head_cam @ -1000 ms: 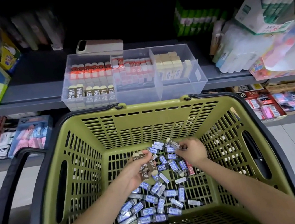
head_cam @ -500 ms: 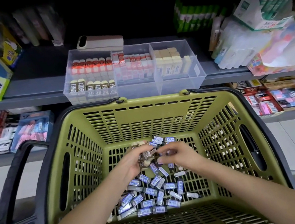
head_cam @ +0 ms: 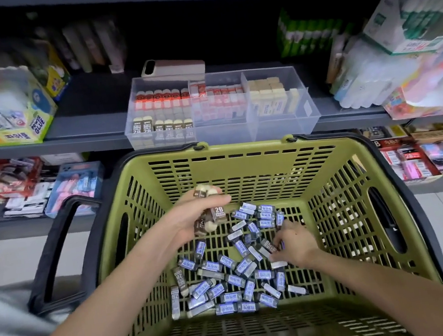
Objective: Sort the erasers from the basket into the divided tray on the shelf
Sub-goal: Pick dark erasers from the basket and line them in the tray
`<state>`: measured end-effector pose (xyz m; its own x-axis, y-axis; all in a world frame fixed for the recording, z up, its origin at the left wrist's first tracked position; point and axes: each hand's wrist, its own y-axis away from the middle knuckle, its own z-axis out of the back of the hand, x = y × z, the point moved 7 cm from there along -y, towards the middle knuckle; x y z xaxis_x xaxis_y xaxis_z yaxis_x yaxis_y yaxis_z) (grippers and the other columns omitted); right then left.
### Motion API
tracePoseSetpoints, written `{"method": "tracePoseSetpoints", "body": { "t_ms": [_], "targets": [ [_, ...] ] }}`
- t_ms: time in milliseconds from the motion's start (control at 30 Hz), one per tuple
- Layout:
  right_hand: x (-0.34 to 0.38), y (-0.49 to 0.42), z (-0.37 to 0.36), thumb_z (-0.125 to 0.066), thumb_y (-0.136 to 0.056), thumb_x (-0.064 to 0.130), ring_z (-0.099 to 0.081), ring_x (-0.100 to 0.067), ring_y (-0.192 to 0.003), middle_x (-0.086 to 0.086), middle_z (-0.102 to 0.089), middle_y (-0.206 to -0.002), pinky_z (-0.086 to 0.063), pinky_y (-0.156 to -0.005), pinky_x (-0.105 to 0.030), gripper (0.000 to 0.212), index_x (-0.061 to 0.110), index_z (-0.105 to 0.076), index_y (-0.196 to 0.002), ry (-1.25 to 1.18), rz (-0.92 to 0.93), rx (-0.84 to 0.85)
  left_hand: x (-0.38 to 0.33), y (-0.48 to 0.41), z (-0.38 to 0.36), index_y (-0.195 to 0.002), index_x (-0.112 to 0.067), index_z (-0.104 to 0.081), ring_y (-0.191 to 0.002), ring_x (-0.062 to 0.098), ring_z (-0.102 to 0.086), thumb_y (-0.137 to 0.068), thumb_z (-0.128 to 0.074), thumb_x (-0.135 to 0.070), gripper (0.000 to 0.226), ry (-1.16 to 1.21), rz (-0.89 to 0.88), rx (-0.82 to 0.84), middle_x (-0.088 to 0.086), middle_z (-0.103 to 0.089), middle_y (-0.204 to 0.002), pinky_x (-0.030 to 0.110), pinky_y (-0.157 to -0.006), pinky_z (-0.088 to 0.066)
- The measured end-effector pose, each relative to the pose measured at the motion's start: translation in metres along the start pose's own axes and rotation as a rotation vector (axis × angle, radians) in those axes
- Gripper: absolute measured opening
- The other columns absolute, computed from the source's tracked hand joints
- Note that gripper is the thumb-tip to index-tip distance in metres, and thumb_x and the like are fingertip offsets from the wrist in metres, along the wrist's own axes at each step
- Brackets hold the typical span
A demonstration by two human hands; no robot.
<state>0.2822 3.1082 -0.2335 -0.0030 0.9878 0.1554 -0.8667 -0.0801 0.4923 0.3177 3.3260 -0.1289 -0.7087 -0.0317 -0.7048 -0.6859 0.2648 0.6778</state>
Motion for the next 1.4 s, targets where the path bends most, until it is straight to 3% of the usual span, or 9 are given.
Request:
{"method": "tracePoseSetpoints", "body": {
  "t_ms": [133,267,367,467,667,800,933,1133,1400],
  "targets": [
    [0.008,0.003,0.005,-0.065,-0.078,0.054,-0.047,-0.013,-0.102,0.007,-0.052,-0.102,-0.044,-0.089,-0.027,0.033,0.024,-0.068,-0.092,0.145,0.061,-0.013,-0.019,0.027,0.007,-0.085,-0.022,-0.069,-0.058,0.009,-0.058,-0.052,-0.079,-0.024,0.034,0.064,-0.092,0.026,-0.004,-0.070,-0.069,0.024,-0.058,-0.046],
    [0.015,0.007,0.029,-0.063,-0.086,0.030,-0.053,-0.010,-0.069,0.003,-0.059,-0.076,-0.053,-0.073,-0.033,0.017,0.014,-0.064,-0.087,-0.270,-0.010,0.057,-0.036,0.053,0.023,-0.089,-0.018,-0.069,-0.056,0.011,-0.059,-0.055,-0.075,-0.019,0.034,0.140,-0.184,0.029,-0.002,-0.068,-0.066,0.025,-0.051,-0.048],
    [0.040,0.021,0.062,-0.060,-0.089,0.017,-0.056,-0.018,-0.067,-0.011,-0.064,-0.084,-0.055,-0.069,-0.039,0.014,0.009,-0.060,-0.100,-0.495,0.071,0.086,-0.048,0.067,0.039,-0.088,-0.017,-0.071,-0.052,0.011,-0.061,-0.060,-0.073,-0.017,0.028,0.201,-0.265,0.014,-0.001,-0.067,-0.068,0.020,-0.045,-0.049],
    [0.075,0.039,0.115,-0.062,-0.088,0.014,-0.055,-0.012,-0.067,-0.003,-0.059,-0.079,-0.053,-0.069,-0.033,0.019,0.012,-0.055,-0.106,-0.575,0.245,-0.062,-0.065,0.076,0.054,-0.080,-0.019,-0.075,-0.050,0.010,-0.060,-0.067,-0.068,-0.013,0.016,0.258,-0.371,0.017,0.000,-0.065,-0.067,0.018,-0.045,-0.048],
    [0.129,0.058,0.219,-0.067,-0.085,0.025,-0.052,-0.006,-0.066,-0.005,-0.064,-0.074,-0.046,-0.066,-0.020,0.005,0.020,-0.068,-0.083,-0.958,0.413,-0.377,-0.096,0.079,0.083,-0.080,-0.015,-0.070,-0.048,0.007,-0.059,-0.062,-0.072,-0.018,0.018,0.437,-0.409,-0.107,-0.002,-0.065,-0.064,0.016,-0.043,-0.046],
    [0.165,0.027,0.262,-0.061,-0.088,0.030,-0.051,-0.011,-0.053,-0.012,-0.062,-0.066,-0.043,-0.056,-0.030,0.029,0.004,-0.066,-0.078,-0.874,0.450,-0.505,-0.109,0.076,0.100,-0.069,-0.016,-0.068,-0.046,0.007,-0.059,-0.054,-0.078,-0.022,0.019,0.568,-0.345,-0.192,-0.002,-0.065,-0.061,0.016,-0.043,-0.048],
    [0.205,-0.019,0.281,-0.067,-0.086,0.024,-0.059,-0.011,-0.049,-0.006,-0.063,-0.062,-0.053,-0.051,-0.029,0.020,0.006,-0.062,-0.079,-0.807,0.468,-0.507,-0.124,0.070,0.113,-0.079,-0.017,-0.062,-0.046,0.008,-0.060,-0.047,-0.081,-0.025,0.038,0.551,-0.338,-0.239,-0.003,-0.065,-0.061,0.017,-0.043,-0.048],
    [0.238,-0.064,0.285,-0.071,-0.082,0.028,-0.056,-0.011,-0.044,-0.005,-0.063,-0.057,-0.047,-0.047,-0.022,0.024,0.005,-0.069,-0.077,-0.513,0.451,-0.347,-0.133,0.063,0.116,-0.061,-0.015,-0.067,-0.042,0.009,-0.058,-0.052,-0.078,-0.022,0.016,0.477,-0.341,-0.212,-0.001,-0.063,-0.056,0.016,-0.041,-0.046],
    [0.247,-0.069,0.266,-0.047,-0.097,0.010,-0.071,-0.015,-0.074,-0.011,-0.062,-0.123,-0.057,-0.074,-0.028,0.027,0.003,-0.060,-0.119,-0.427,0.440,-0.091,-0.129,0.055,0.130,-0.078,-0.013,-0.062,-0.043,0.009,-0.057,-0.053,-0.078,-0.023,0.031,0.497,-0.345,-0.229,-0.001,-0.063,-0.060,0.017,-0.042,-0.046]
  ]
}}
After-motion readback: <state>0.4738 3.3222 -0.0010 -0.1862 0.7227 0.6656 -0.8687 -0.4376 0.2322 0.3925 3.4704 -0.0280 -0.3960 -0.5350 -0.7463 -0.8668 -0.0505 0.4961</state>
